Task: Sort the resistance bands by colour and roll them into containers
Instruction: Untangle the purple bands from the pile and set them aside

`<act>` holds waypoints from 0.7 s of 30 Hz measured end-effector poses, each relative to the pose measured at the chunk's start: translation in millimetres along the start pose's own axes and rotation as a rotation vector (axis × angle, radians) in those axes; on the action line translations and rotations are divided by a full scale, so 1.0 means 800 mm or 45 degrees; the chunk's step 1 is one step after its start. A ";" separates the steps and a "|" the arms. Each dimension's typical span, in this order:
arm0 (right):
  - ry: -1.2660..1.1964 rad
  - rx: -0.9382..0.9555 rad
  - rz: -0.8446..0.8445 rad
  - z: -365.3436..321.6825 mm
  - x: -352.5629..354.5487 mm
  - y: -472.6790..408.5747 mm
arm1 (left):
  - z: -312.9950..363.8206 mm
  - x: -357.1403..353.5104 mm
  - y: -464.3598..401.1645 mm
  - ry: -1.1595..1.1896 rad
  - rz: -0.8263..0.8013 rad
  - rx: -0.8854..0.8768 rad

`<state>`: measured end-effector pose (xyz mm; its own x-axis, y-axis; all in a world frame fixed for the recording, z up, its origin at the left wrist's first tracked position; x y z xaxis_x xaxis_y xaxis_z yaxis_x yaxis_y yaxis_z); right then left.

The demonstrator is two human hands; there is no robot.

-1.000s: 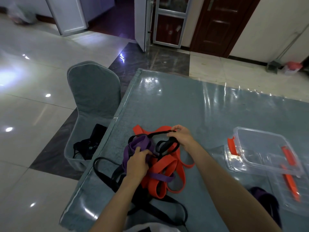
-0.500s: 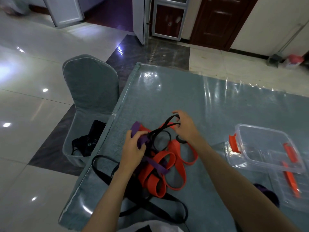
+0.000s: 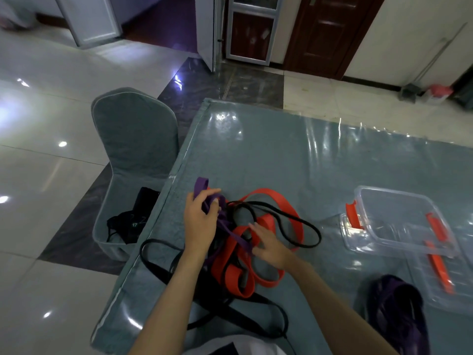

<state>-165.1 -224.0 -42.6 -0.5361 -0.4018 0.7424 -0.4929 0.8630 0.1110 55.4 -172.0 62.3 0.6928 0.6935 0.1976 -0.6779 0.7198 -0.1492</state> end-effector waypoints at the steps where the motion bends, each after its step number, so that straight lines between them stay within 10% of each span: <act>1: 0.016 -0.031 -0.044 0.004 -0.011 0.007 | 0.000 0.000 0.001 0.011 0.003 0.014; 21: -0.419 -0.254 0.704 -0.017 0.015 0.053 | 0.028 0.015 0.015 0.073 -0.038 0.043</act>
<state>-182.8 -188.2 -19.9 -0.8695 0.0704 0.4889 0.0334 0.9959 -0.0841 50.3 -155.3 84.5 0.7252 0.6729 0.1459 -0.6639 0.7395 -0.1113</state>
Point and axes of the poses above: each hand's wrist, its own y-axis away from the middle knuckle, its own x-axis out of the back of the hand, z = x × y, the point moved 6 cm from there along -y, towards the middle knuckle, and after that the axes turned 11 degrees about z, right-handed, at the moved point
